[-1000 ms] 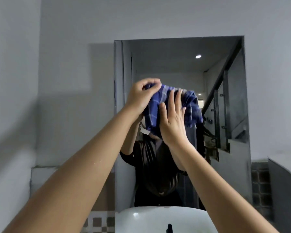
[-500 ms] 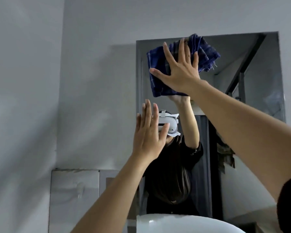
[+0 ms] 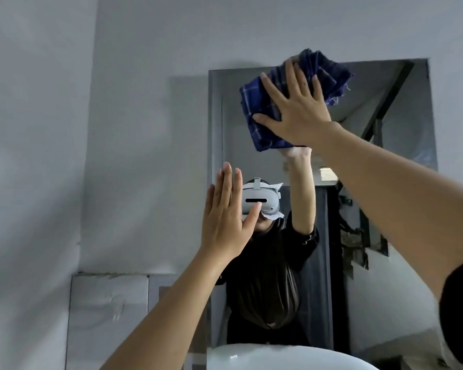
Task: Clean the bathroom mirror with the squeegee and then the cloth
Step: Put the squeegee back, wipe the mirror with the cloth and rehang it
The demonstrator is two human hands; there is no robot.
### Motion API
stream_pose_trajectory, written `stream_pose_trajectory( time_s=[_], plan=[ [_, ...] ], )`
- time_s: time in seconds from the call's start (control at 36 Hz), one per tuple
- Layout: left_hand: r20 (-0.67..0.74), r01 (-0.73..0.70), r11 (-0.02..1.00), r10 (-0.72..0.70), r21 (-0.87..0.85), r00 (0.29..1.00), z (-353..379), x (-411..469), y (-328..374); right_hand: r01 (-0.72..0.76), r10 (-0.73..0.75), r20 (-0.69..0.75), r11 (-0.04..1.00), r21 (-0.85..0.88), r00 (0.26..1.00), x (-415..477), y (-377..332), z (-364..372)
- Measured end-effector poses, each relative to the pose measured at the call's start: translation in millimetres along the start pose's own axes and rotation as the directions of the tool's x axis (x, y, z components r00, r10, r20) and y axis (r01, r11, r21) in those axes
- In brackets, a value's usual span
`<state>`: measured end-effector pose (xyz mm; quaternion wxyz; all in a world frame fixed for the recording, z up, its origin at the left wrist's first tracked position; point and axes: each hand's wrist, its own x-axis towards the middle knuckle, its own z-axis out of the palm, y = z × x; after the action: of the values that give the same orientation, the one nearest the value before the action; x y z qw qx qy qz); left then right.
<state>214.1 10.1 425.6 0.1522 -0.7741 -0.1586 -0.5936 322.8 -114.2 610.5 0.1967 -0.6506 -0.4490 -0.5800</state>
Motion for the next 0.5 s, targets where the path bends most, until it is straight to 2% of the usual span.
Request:
stream_pose_trajectory(
  time_s=[0.08,0.14,0.25,0.36,0.5],
  plan=[
    [-0.033,0.039,0.999,-0.04,-0.032,0.999,-1,4,3,-0.186,0.187,-0.018,0.982,0.02,0.982,-23,50,-6],
    [-0.06,0.05,0.998,-0.052,-0.047,0.997,-4,12,1,-0.326,0.326,-0.002,0.944,0.053,0.945,-41,79,-8],
    [-0.103,-0.037,0.999,0.038,0.005,0.994,-16,46,-4,-0.516,0.523,-0.027,0.847,0.13,0.852,-82,103,-6],
    [-0.11,-0.034,0.999,0.037,0.031,0.993,-25,87,-4,-0.606,0.631,-0.107,0.771,0.196,0.768,-116,77,9],
    [-0.094,-0.087,0.995,0.091,0.049,0.991,-40,122,-9,-0.585,0.608,-0.075,0.785,0.203,0.79,-124,21,22]
  ],
)
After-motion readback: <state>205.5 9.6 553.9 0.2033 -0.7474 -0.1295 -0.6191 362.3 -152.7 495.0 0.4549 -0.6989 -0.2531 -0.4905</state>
